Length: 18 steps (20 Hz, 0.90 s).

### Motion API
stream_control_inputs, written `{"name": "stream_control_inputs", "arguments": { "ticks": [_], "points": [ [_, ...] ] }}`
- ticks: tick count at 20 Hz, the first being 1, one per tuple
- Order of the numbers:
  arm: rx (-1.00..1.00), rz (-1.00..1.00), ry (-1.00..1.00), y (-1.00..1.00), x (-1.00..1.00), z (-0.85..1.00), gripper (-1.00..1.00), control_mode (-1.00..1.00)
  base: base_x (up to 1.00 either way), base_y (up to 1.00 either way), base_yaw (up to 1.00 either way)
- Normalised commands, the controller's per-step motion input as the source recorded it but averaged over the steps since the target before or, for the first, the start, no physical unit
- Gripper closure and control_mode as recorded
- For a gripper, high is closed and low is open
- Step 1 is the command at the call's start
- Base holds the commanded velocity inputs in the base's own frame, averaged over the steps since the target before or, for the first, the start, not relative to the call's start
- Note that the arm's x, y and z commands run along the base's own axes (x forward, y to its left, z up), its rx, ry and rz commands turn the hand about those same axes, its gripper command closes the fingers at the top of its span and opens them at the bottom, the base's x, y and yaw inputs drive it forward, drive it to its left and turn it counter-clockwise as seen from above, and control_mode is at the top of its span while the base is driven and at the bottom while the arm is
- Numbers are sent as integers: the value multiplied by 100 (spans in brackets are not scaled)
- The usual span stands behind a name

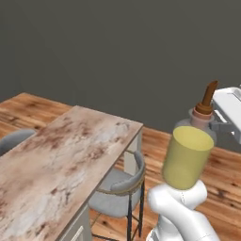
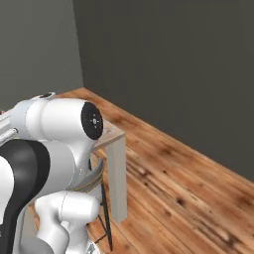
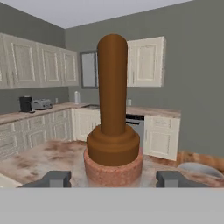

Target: Move the mayonnaise and oil and vinegar bottle from the cabinet to the dining counter.

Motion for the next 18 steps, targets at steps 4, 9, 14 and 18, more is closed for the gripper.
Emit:
{"name": "stream_control_inputs", "arguments": {
  "ticks": [4, 9, 14, 18],
  "points": [
    [0, 0, 0, 0, 0, 0, 100, 100, 67, 39, 34],
    [0, 0, 0, 0, 0, 0, 100, 100, 68, 37, 33],
    [0, 0, 0, 0, 0, 0, 100, 100, 37, 22, 37],
    [0, 0, 0, 0, 0, 0, 100, 100, 35, 25, 39]
  ]
}}
